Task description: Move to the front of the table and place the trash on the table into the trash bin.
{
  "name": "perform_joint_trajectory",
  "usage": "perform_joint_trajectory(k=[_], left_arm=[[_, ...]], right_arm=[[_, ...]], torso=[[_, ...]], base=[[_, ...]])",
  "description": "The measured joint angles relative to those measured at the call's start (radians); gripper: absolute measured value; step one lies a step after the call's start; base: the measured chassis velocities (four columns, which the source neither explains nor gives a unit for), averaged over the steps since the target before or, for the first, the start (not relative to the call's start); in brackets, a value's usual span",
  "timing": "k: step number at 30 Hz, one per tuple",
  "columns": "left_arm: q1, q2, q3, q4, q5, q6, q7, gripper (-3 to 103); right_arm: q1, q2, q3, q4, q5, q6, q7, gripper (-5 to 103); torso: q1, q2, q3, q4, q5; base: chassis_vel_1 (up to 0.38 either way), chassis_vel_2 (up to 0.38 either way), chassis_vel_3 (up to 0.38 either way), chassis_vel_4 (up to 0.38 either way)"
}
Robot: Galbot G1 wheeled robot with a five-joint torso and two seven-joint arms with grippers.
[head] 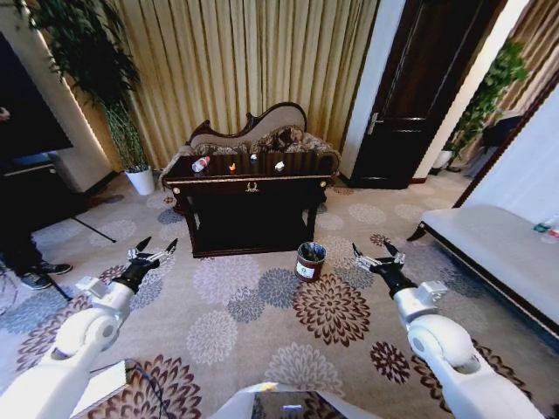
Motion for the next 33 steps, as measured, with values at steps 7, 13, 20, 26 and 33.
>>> perform_joint_trajectory(k=[7,13,20,26,33], left_arm=[[-0.003,0.000,0.003,0.000,0.000,0.000,0.002,100],[-0.001,0.001,0.003,0.002,0.000,-0.004,0.002,100],[-0.001,0.004,0.003,0.004,0.000,-0.015,0.004,100],[-0.001,0.003,0.004,0.008,0.000,-0.018,0.005,100],[-0.001,0.003,0.005,0.012,0.000,-0.024,0.005,100]], right_arm=[[-0.007,0.000,0.000,0.002,-0.004,0.000,0.000,100],[-0.012,0.003,-0.001,0.004,-0.010,-0.011,0.000,100],[-0.010,0.006,-0.006,0.002,-0.019,-0.013,0.000,100],[-0.017,0.013,-0.005,-0.002,-0.028,-0.007,0.000,100],[-0.019,0.019,-0.006,-0.003,-0.038,-0.004,0.000,100]], torso=[[0.000,0.000,0.000,0.0000,0.0001],[0.000,0.000,0.000,0.0000,0.0000],[0.000,0.000,0.000,0.0001,0.0000],[0.000,0.000,0.000,0.0000,-0.0001],[0.000,0.000,0.000,-0.0001,0.0003]], base=[[0.000,0.000,0.000,0.000],[0.000,0.000,0.000,0.000],[0.000,0.000,0.000,0.000],[-0.063,0.061,0.067,-0.053],[-0.177,0.175,0.169,-0.157]])
